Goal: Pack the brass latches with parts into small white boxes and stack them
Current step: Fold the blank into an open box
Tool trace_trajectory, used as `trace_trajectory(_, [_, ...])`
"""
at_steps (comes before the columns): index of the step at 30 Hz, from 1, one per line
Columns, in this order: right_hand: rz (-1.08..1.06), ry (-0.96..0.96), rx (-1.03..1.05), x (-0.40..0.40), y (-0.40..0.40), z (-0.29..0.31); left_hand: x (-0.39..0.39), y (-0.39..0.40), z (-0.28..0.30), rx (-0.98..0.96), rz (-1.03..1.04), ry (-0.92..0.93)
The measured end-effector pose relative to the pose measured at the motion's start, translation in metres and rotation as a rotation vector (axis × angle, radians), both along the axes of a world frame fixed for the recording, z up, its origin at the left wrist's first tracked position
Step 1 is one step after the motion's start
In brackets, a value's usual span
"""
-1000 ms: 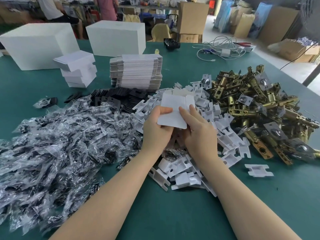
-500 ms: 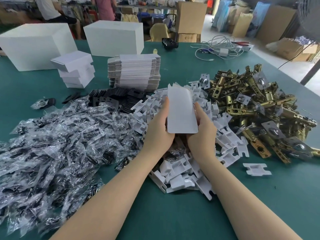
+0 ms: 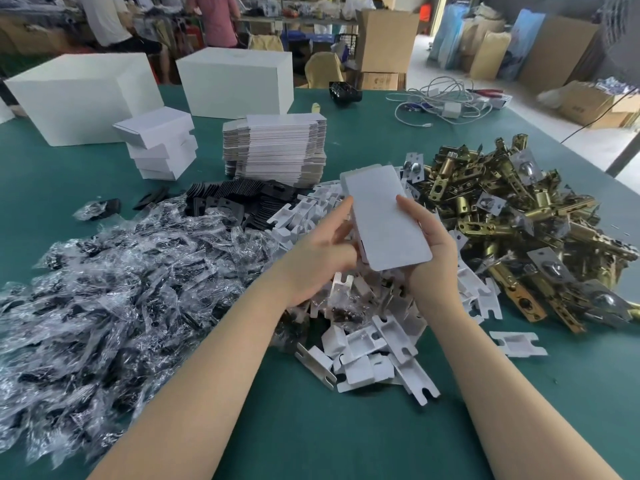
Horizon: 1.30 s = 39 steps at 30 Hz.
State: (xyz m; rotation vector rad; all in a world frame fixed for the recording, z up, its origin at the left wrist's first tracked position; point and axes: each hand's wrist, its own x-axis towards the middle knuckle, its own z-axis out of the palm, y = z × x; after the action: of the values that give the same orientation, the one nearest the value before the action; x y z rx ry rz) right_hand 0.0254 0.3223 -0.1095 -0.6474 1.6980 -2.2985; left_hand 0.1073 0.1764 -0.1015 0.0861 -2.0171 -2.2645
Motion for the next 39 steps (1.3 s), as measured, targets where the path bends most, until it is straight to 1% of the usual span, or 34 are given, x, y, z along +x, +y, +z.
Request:
trace_trajectory(2, [0.013,0.086,0.019,0.006,-0.001,0.001,-0.002,0.003,0.005,0.106,0.148,-0.017])
trace_trajectory(5, [0.05,0.198,0.076,0.013,-0.006,-0.001,-0.006,0.0,0.0,0.095,0.39,-0.02])
trace_trajectory(6, [0.077,0.181,0.076,0.014,-0.007,0.0,-0.006,-0.003,-0.001,0.164,0.429,-0.019])
trace_trajectory(8, [0.208,0.05,-0.002,0.011,-0.007,0.003,-0.003,-0.009,0.002,0.37,0.426,-0.017])
trace_trajectory(9, [0.297,-0.021,-0.033,0.01,-0.006,0.005,-0.001,-0.011,0.004,0.418,0.408,-0.021])
trace_trajectory(11, [0.485,-0.145,-0.071,0.008,-0.003,0.008,0.003,-0.016,0.005,0.365,0.401,-0.066])
trace_trajectory(13, [0.551,-0.247,-0.085,0.005,-0.001,0.013,0.006,-0.018,0.005,0.302,0.44,-0.075])
trace_trajectory(14, [0.535,-0.276,-0.075,0.006,-0.001,0.015,0.006,-0.018,0.005,0.282,0.463,-0.061])
trace_trajectory(15, [0.472,-0.267,-0.037,0.007,-0.002,0.017,0.005,-0.018,0.004,0.256,0.485,-0.051])
trace_trajectory(16, [0.363,-0.211,0.036,0.008,-0.005,0.019,0.005,-0.017,0.004,0.222,0.507,-0.042])
trace_trajectory(18, [0.119,-0.015,0.236,0.013,-0.012,0.022,0.003,-0.013,0.003,0.138,0.537,-0.011])
trace_trajectory(19, [0.042,0.082,0.33,0.016,-0.016,0.022,0.002,-0.01,0.003,0.101,0.546,0.008])
trace_trajectory(20, [0.006,0.154,0.41,0.02,-0.02,0.022,0.001,-0.007,0.002,0.078,0.553,0.025])
trace_trajectory(21, [-0.005,0.184,0.47,0.023,-0.024,0.021,0.002,-0.003,0.003,0.071,0.556,0.033])
trace_trajectory(22, [-0.01,0.175,0.498,0.025,-0.027,0.02,0.003,0.002,0.006,0.066,0.563,0.027])
trace_trajectory(24, [-0.014,0.118,0.474,0.029,-0.029,0.019,0.003,0.007,0.009,0.012,0.581,0.021])
trace_trajectory(27, [0.017,0.088,0.423,0.032,-0.028,0.019,0.002,0.008,0.009,-0.112,0.624,0.082])
trace_trajectory(29, [0.028,0.124,0.376,0.035,-0.027,0.02,0.002,0.011,0.011,-0.165,0.629,0.076])
trace_trajectory(32, [0.02,0.254,0.317,0.038,-0.026,0.021,0.002,0.015,0.016,-0.231,0.619,0.079])
trace_trajectory(34, [0.018,0.223,0.288,0.036,-0.026,0.022,0.001,0.012,0.019,-0.18,0.59,0.079])
trace_trajectory(36, [0.022,0.146,0.272,0.032,-0.024,0.023,0.001,0.008,0.018,-0.079,0.525,0.061])
trace_trajectory(39, [0.068,0.005,0.246,0.024,-0.017,0.023,0.005,-0.005,0.019,0.188,0.382,-0.037])
